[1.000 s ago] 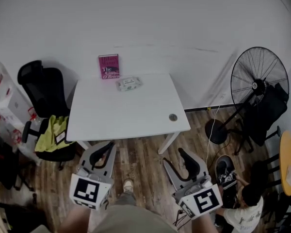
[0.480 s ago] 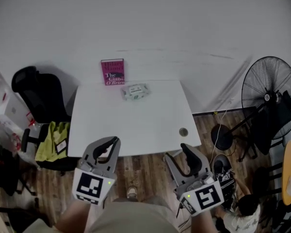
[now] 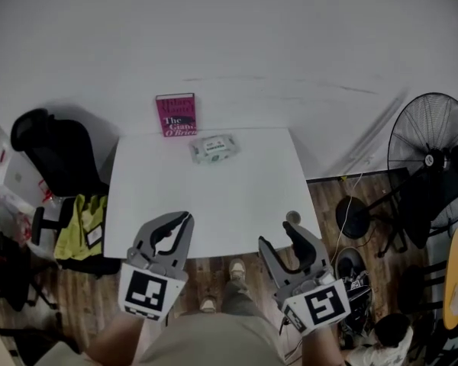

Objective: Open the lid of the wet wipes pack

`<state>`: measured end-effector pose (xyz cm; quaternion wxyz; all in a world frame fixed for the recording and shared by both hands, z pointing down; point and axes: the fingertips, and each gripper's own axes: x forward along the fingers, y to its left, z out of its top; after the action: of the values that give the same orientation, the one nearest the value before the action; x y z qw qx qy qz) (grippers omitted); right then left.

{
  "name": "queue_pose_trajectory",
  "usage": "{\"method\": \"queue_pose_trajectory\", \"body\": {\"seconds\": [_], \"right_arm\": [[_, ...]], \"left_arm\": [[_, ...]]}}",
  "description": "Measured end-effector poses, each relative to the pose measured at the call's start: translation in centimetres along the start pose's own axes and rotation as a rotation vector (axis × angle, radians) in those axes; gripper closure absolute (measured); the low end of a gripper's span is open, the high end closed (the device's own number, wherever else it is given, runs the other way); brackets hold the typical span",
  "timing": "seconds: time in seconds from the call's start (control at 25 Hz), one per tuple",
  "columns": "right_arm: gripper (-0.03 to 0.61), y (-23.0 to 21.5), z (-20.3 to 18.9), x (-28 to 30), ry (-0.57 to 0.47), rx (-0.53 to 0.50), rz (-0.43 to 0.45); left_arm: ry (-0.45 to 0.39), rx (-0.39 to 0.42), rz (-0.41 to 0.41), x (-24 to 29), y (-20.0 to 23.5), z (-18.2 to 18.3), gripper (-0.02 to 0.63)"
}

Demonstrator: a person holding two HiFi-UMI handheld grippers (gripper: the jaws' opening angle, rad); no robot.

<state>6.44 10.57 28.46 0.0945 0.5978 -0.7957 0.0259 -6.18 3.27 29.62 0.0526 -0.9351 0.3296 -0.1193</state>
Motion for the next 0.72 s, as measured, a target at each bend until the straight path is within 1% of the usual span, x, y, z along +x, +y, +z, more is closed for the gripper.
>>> {"method": "queue_pose_trajectory", "body": {"seconds": [0.08,0.16,0.44,0.56,0.72], "right_arm": [[0.370,-1.1,-0.2,1.1,0.002,-0.007,0.013],[0.370,-2.3,-0.4,2.5,0.009,-0.013,0.033],[0.370,-7.6,-1.7,7.7,0.039,-0.017,0.120],[0.370,-9.8,-1.4,9.9,0.031,-0.038,0.166],[0.370,-12.2,-1.0,12.7,0.021,-0.035,0.225]], "left_arm": [[-0.001,0.009,0.021,1.1,0.4,-0.1,0.586],[0.006,-0.002,0.037,2.5,1.0,-0.2,0.584],[0.061,-0.020,0.091,8.7,2.7,-0.7,0.584],[0.083,-0.023,0.115,11.5,3.1,-0.5,0.586],[0.110,-0.042,0.174,14.0,4.1,-0.1,0.584]]}}
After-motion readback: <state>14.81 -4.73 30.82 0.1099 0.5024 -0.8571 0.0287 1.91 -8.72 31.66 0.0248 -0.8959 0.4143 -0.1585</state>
